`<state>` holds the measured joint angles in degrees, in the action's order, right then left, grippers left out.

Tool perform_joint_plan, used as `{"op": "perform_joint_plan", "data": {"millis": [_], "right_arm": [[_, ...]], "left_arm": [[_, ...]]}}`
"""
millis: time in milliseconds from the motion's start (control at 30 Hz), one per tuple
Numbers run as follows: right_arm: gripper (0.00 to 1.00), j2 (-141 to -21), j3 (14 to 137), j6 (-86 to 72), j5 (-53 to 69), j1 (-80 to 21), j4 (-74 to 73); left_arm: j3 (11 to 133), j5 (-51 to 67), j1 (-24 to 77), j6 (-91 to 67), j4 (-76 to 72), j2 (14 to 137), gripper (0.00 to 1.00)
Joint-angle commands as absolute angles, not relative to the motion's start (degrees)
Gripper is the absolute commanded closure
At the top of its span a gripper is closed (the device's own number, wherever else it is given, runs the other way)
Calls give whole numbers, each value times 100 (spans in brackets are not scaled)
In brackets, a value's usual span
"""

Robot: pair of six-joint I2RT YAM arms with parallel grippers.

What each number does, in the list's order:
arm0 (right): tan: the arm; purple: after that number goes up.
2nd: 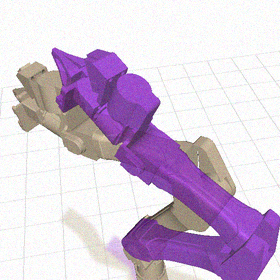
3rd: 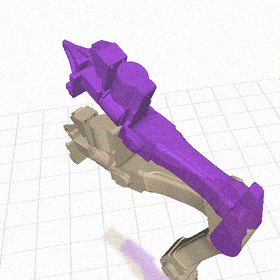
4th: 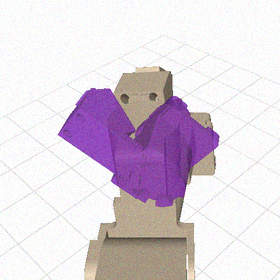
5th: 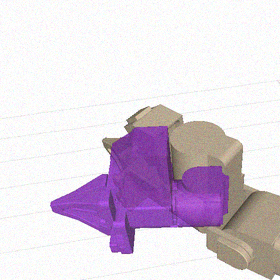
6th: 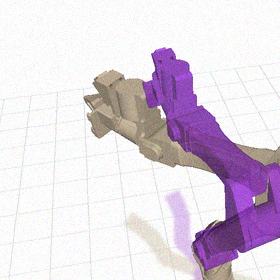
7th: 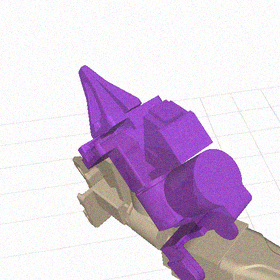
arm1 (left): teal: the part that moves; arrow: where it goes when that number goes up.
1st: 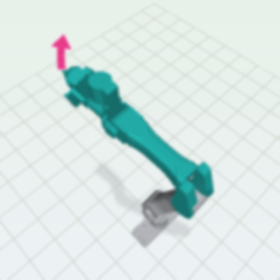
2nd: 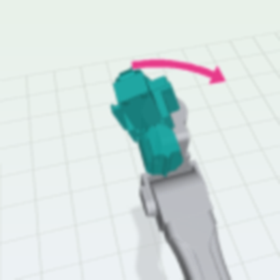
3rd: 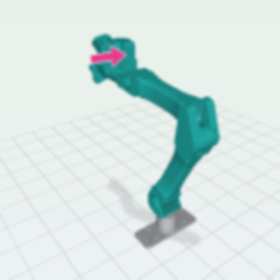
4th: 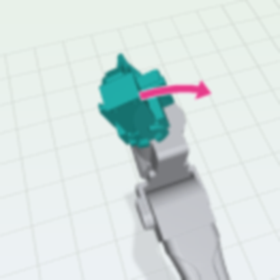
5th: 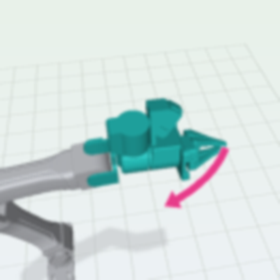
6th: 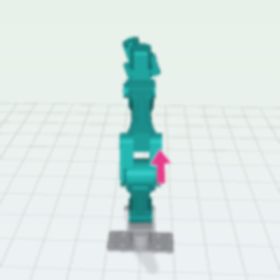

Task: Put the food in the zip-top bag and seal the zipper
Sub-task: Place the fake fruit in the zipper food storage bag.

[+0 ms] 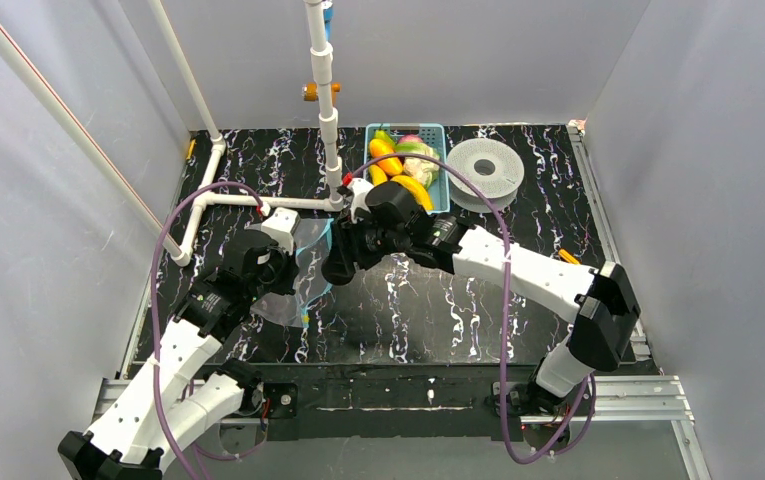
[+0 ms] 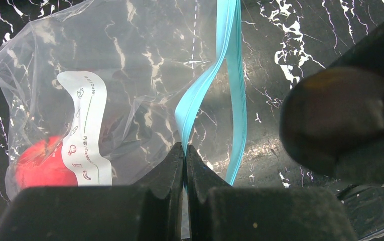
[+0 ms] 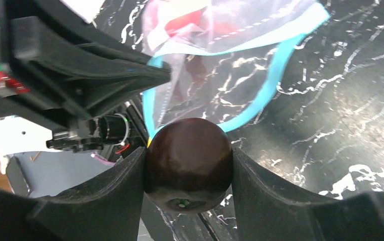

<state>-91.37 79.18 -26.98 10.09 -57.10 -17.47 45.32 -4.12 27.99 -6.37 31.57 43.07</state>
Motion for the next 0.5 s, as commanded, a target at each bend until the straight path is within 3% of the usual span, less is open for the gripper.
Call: {"op": "perform_joint_plan", "data": {"millis": [0, 300, 467], "right_arm": [[99, -9129, 8253, -2766, 1226, -5927, -1335], [98, -9592, 8513, -2784, 1085, -6020, -1096], [89, -9739, 8489, -2779, 957, -6021, -938]], "left_arm": [[4461, -510, 2834, -583, 3199, 4220, 100], [4446, -417, 2830, -581, 3165, 3976, 100], [4391, -393, 2830, -571, 3091, 3718, 100]]}}
